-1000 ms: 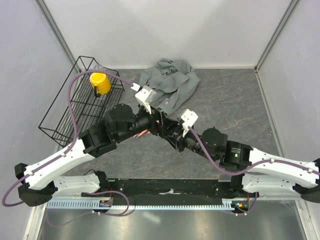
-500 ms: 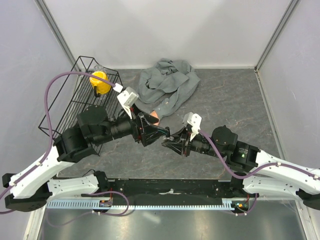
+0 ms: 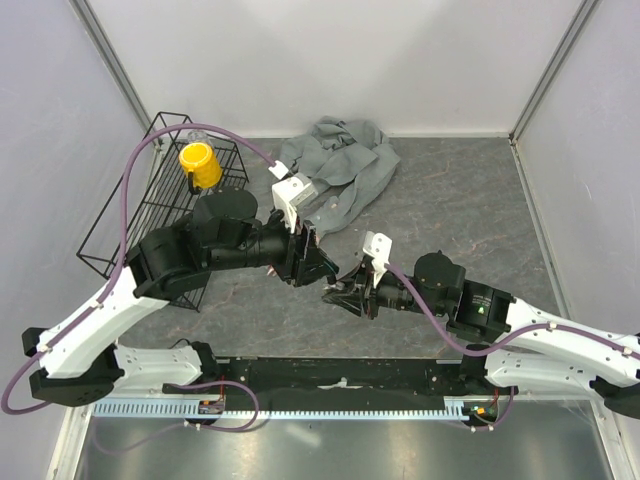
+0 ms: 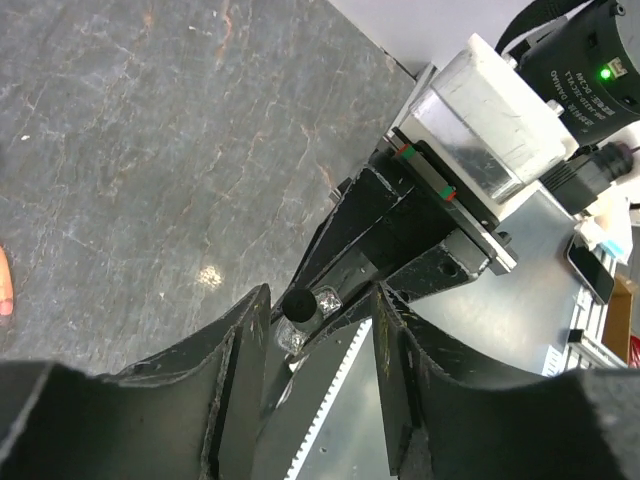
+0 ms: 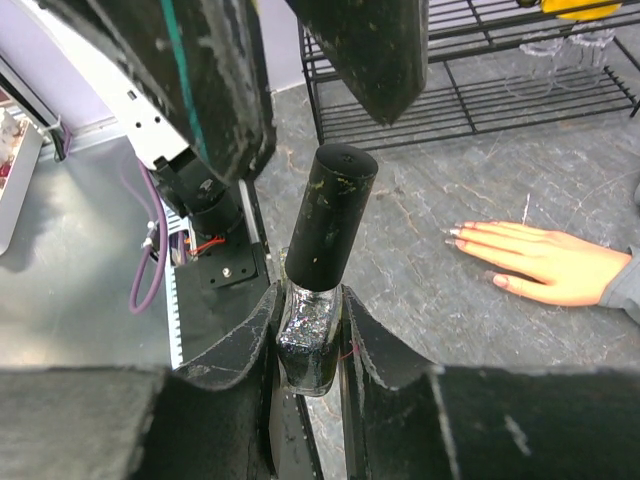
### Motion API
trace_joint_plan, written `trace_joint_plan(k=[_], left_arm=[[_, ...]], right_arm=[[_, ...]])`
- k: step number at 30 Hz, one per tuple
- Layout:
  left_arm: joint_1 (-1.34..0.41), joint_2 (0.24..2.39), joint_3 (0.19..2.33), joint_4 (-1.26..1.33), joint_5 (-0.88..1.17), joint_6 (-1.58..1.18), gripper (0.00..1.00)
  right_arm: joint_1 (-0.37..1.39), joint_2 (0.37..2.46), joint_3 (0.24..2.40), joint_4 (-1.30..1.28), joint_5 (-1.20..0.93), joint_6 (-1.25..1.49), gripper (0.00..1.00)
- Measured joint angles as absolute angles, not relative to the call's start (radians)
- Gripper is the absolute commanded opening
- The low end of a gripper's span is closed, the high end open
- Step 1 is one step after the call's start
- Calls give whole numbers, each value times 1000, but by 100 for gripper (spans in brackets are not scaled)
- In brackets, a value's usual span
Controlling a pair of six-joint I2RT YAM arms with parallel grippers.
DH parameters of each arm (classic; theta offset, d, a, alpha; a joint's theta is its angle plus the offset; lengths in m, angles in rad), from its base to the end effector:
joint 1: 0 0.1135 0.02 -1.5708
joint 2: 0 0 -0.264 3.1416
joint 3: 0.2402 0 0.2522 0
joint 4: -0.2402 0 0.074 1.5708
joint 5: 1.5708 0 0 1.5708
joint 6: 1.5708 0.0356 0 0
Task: Paint the nails
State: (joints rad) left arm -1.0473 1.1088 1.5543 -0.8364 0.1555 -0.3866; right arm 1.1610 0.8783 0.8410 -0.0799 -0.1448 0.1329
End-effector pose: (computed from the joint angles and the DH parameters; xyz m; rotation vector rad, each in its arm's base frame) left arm 0.0944 -0.1746 0.4679 0.7922 1.9693 -1.0570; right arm 0.0777 0.1919 0.3547 -0.9892 1.5149 1.0722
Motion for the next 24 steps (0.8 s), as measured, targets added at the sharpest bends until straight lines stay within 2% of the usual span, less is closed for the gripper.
trace_joint_plan(k=[15, 21, 22, 24], left_arm=[[-1034, 1184, 1576, -897, 231, -347, 37], [-1031, 1184, 1576, -897, 243, -340, 29], [-1030, 1184, 1575, -897, 246, -339, 20], [-1029, 1184, 1576, -896, 253, -338, 17]], right_arm=[[1161, 877, 841, -93, -161, 110, 0], [1161, 865, 841, -93, -160, 102, 0], [1161, 863, 841, -93, -160, 100, 0], [1161, 862, 841, -93, -160, 99, 0]])
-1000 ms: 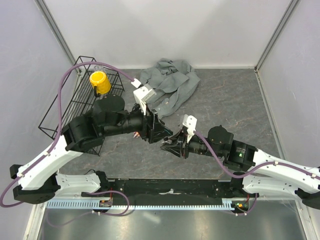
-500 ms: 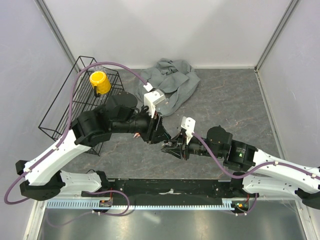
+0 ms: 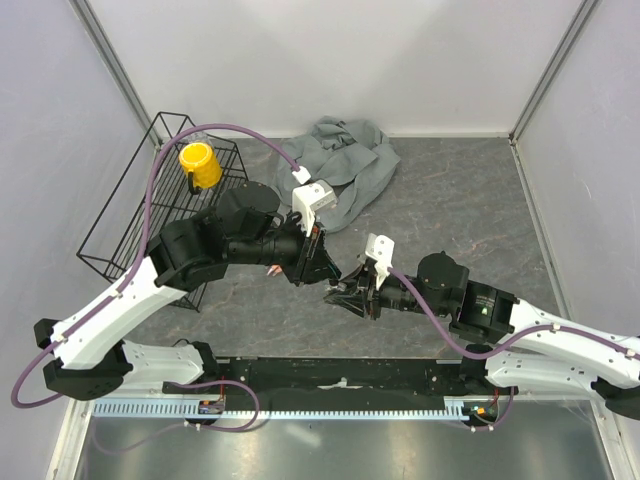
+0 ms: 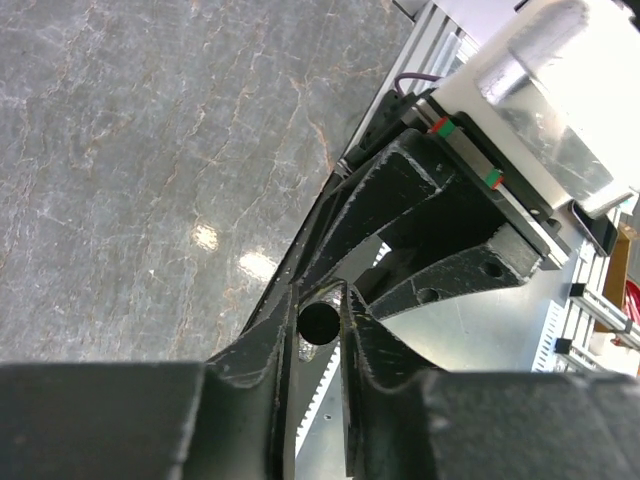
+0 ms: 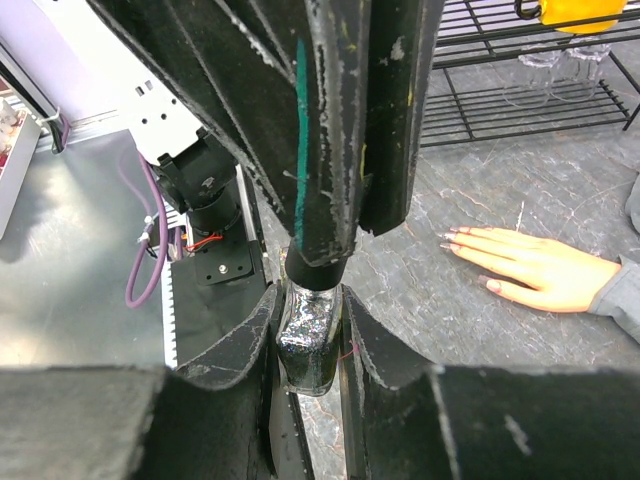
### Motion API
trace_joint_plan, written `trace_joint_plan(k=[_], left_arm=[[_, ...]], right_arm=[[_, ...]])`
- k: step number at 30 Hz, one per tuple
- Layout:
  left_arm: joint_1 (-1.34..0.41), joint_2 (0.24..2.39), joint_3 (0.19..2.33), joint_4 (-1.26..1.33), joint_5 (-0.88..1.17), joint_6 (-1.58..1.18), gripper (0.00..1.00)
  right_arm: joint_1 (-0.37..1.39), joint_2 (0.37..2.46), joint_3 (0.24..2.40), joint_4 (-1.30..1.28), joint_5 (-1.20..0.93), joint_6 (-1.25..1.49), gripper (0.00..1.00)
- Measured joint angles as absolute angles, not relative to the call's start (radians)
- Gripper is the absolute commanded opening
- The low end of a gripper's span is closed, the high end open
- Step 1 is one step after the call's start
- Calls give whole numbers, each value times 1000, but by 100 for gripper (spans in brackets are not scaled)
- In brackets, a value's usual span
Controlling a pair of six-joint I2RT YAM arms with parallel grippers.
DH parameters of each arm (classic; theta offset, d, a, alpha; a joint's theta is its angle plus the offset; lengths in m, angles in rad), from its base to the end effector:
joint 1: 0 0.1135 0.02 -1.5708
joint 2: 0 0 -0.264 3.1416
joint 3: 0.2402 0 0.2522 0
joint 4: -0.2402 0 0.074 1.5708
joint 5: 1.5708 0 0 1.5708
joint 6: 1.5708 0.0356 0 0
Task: Paint the nails
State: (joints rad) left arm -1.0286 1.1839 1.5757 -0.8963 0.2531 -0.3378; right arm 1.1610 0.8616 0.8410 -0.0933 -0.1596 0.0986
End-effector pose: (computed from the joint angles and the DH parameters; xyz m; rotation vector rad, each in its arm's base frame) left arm 0.1053 -0.1920 0.4545 0.9178 2.0533 -1.0569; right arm 0.0756 0.1881 0.3564 -1.0213 1.4852 1.0609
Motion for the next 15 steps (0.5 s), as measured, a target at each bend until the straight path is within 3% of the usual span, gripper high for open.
trace_joint_plan(k=[5, 15], left_arm=[[-1025, 1182, 1575, -896, 269, -334, 2], [-1018, 1183, 1575, -910, 256, -336, 2]], right_arm=[[1161, 862, 841, -94, -163, 89, 0], [1161, 878, 840, -88, -155, 70, 0]])
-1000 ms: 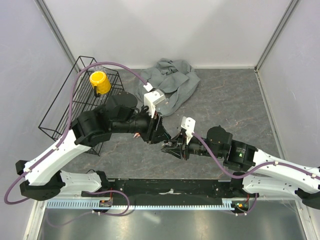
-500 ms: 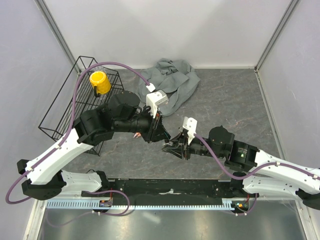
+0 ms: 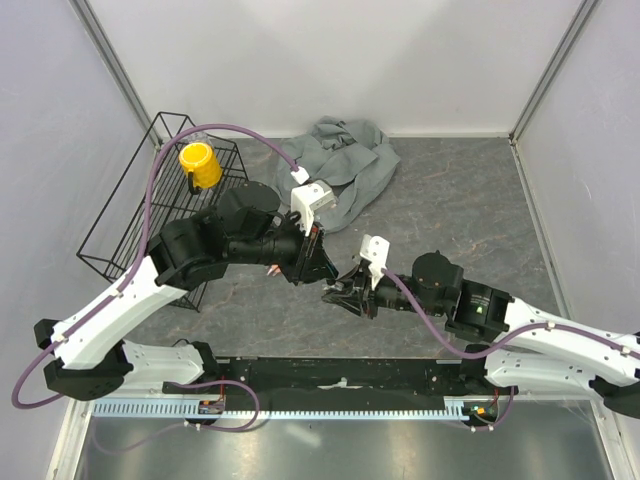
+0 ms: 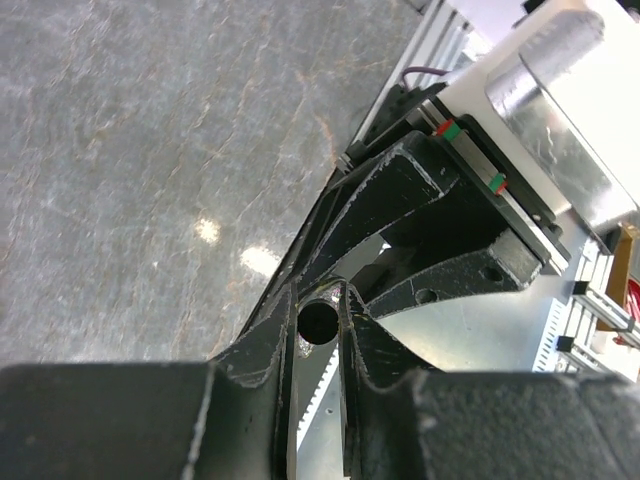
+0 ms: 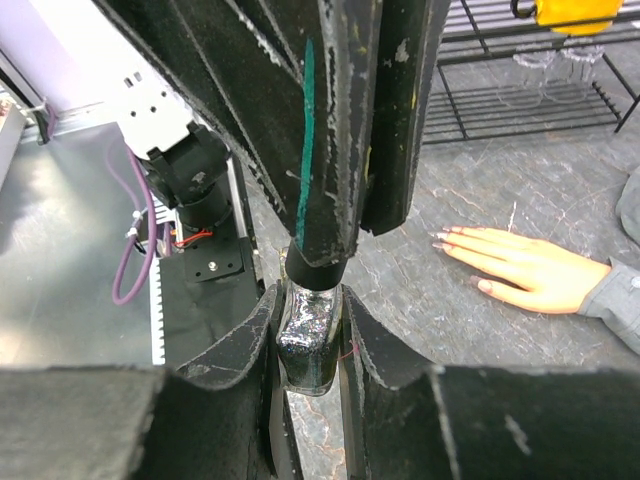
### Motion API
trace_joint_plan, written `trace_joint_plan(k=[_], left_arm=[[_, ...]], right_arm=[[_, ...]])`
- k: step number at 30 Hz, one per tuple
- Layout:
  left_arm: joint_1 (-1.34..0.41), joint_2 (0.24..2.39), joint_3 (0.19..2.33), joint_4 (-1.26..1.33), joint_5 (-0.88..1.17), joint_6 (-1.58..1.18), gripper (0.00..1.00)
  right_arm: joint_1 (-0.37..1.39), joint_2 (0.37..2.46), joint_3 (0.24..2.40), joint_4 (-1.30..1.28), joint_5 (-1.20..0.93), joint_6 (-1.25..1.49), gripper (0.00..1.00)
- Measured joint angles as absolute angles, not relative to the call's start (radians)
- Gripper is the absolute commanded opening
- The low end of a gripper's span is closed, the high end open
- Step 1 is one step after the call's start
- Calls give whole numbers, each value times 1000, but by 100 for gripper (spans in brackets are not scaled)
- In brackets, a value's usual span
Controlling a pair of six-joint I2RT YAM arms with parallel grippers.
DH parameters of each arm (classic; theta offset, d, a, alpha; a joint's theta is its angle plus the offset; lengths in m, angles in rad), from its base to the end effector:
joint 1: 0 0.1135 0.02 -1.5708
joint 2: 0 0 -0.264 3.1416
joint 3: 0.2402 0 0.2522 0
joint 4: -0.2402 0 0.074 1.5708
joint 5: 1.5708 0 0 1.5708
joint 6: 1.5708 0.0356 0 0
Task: Paint the nails
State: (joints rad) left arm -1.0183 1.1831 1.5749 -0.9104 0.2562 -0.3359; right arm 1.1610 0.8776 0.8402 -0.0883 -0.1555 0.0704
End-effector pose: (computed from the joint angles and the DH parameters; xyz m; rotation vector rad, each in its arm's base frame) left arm 0.1067 -0.1902 0.4531 0.9137 2.0690 -1.0470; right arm 0.0773 0.1917 0.3537 -1.0422 1.4789 1.0338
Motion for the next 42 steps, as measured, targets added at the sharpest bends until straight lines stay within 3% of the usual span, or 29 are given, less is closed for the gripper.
trace_joint_plan(k=[14, 42], left_arm=[[-1011, 1205, 1592, -955, 92, -415, 2], [-1009, 1180, 1606, -947, 42, -433, 2]], right_arm=[[1161, 942, 840, -70, -22, 89, 0], [1161, 925, 812, -36, -55, 92, 0]])
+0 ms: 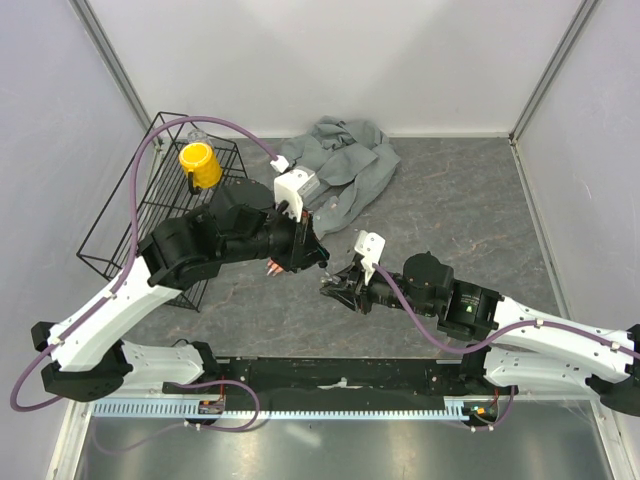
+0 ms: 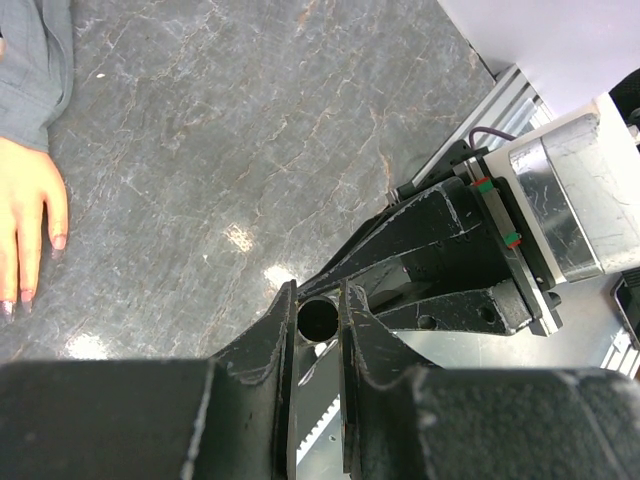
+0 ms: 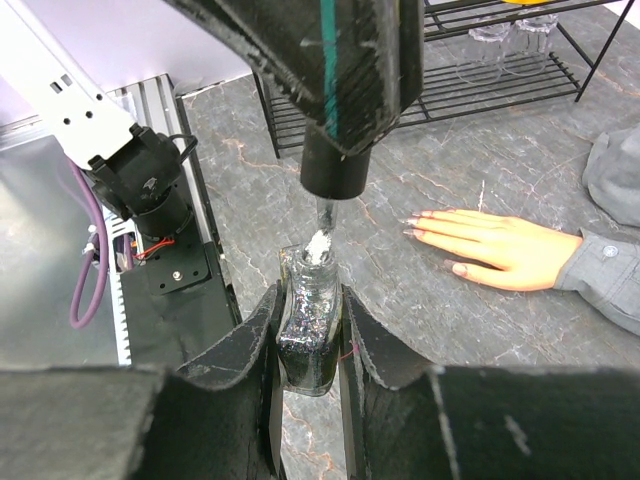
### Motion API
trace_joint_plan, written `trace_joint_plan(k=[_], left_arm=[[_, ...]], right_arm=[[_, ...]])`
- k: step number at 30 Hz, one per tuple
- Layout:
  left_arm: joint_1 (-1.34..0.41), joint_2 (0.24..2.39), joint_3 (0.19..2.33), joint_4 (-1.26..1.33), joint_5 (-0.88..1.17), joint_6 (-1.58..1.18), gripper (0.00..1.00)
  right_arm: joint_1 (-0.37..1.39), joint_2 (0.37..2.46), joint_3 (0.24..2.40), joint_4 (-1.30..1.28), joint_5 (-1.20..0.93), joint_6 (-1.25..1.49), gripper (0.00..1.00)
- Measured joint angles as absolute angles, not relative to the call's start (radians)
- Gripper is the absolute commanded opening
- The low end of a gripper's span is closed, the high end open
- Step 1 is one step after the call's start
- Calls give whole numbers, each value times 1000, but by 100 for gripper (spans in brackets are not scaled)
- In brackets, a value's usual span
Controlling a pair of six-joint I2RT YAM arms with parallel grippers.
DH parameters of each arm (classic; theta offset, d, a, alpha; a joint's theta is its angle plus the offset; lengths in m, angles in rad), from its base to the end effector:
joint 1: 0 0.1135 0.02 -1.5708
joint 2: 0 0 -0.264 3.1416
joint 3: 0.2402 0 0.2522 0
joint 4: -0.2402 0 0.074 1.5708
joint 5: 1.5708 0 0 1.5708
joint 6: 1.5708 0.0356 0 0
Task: Paint the nails
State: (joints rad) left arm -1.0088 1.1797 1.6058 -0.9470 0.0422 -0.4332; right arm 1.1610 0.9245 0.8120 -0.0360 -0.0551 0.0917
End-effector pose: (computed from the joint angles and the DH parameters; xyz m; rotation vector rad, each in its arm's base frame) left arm 0.1120 -0.1807 0.4589 0.6579 2.1264 -0.8862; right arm 0.0857 0.2021 0.3402 -0.9638 1.5428 0.9590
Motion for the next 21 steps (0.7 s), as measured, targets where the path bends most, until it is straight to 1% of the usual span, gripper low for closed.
trace_joint_plan(k=[21], left_arm=[[-1004, 1179, 1612, -947, 36, -433, 2]], right_arm=[[1161, 925, 808, -30, -74, 92, 0]])
